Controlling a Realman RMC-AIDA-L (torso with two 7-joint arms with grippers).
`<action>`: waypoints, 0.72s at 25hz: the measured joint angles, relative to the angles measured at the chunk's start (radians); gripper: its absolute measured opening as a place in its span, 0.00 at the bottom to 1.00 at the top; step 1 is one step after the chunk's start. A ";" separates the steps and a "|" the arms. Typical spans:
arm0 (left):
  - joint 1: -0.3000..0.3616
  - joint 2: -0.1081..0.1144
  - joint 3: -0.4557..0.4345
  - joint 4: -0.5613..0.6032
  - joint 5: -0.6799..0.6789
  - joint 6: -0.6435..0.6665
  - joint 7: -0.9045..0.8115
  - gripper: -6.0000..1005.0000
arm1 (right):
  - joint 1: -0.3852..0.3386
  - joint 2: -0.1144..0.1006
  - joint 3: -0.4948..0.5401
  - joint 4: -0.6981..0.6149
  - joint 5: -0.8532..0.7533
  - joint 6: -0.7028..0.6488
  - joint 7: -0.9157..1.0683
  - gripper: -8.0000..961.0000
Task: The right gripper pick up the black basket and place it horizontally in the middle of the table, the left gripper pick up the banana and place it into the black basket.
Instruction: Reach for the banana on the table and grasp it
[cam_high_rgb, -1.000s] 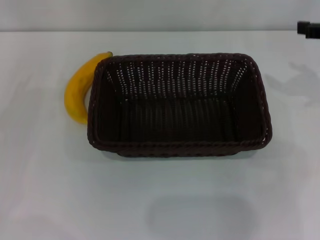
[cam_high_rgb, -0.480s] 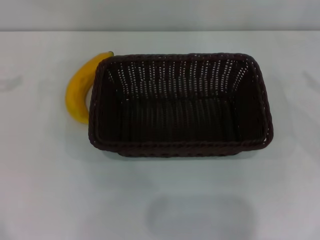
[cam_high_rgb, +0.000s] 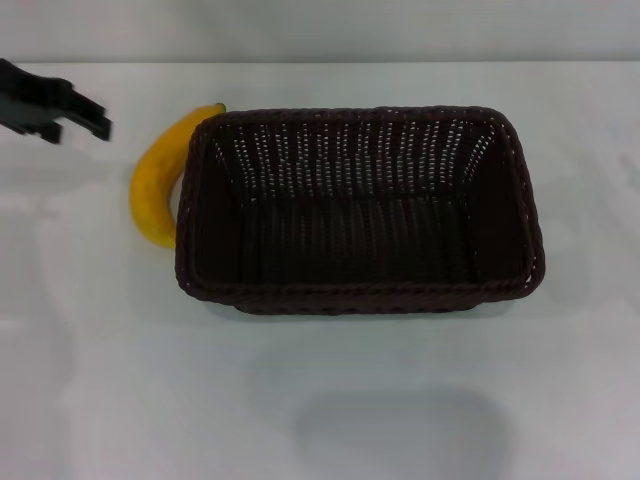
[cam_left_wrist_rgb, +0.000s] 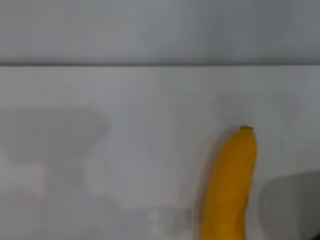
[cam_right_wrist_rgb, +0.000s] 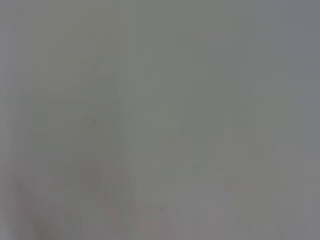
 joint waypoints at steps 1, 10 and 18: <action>-0.001 -0.014 0.001 -0.008 0.006 0.019 -0.004 0.70 | 0.000 0.000 0.002 0.005 0.000 0.000 -0.004 0.91; 0.018 -0.073 -0.002 -0.123 0.007 0.139 -0.027 0.69 | 0.000 0.000 0.005 0.028 0.001 -0.002 -0.034 0.91; 0.043 -0.096 0.002 -0.141 0.022 0.220 -0.059 0.69 | 0.006 0.000 0.006 0.054 0.001 -0.013 -0.047 0.91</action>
